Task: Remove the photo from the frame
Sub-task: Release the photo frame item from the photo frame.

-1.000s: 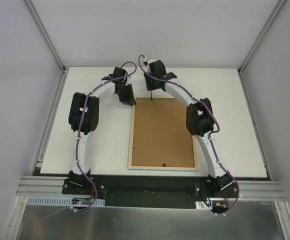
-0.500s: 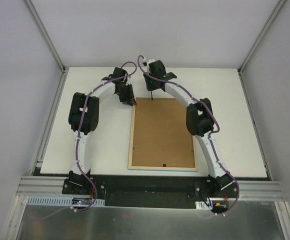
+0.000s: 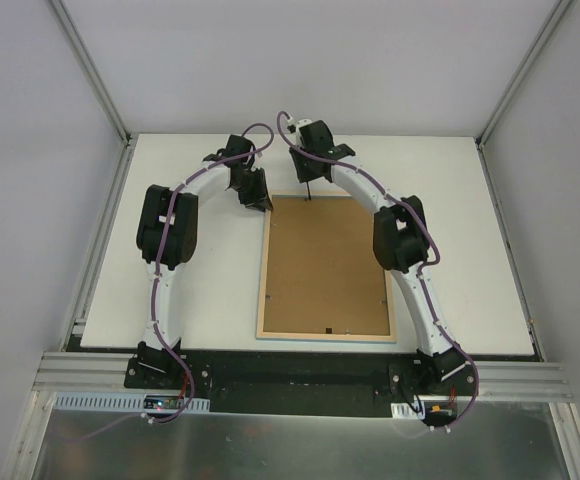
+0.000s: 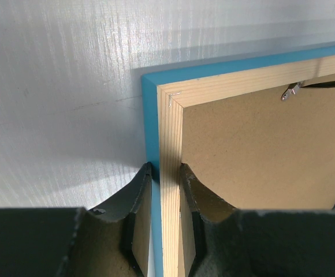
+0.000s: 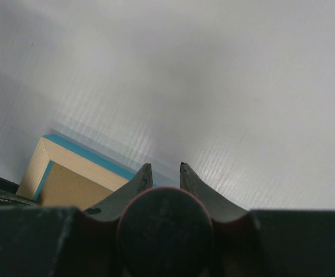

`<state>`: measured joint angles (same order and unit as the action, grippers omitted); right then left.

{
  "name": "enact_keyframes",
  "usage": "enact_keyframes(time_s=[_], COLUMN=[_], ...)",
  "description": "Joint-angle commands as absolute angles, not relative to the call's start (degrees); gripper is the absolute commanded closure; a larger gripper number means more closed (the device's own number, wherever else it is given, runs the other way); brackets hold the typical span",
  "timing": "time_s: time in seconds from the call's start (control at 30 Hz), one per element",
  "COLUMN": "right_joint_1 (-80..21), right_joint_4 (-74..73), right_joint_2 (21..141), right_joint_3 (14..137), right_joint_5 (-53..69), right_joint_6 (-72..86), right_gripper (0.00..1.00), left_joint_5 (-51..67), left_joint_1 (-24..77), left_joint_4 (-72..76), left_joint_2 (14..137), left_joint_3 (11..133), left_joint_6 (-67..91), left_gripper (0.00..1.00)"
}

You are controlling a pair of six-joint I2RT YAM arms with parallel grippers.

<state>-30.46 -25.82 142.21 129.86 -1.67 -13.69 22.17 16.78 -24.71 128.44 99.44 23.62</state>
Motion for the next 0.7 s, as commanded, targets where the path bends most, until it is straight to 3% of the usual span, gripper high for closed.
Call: enact_keyframes(time_s=[0.0,0.23,0.67], right_joint_1=[-29.5,-29.2,-28.7], right_joint_4=[-25.8,-25.4,-21.9], right_joint_2=[141.3,141.1,142.7], right_joint_3=[131.7,132.6,131.7], right_joint_5=[3.3,10.5,8.1], right_joint_6=[-12.1,-8.3,-7.9], right_gripper=[0.99,0.99,0.99], left_joint_5=[22.7,22.9,23.8], left_joint_1=[17.0,17.0,17.1], left_joint_4=[-28.7,-28.6,-28.3], left_joint_2=[127.4,127.2,127.5], left_joint_3=[97.7,97.9,97.9], left_joint_6=[24.4,24.3,24.3], left_gripper=[1.00,1.00,1.00])
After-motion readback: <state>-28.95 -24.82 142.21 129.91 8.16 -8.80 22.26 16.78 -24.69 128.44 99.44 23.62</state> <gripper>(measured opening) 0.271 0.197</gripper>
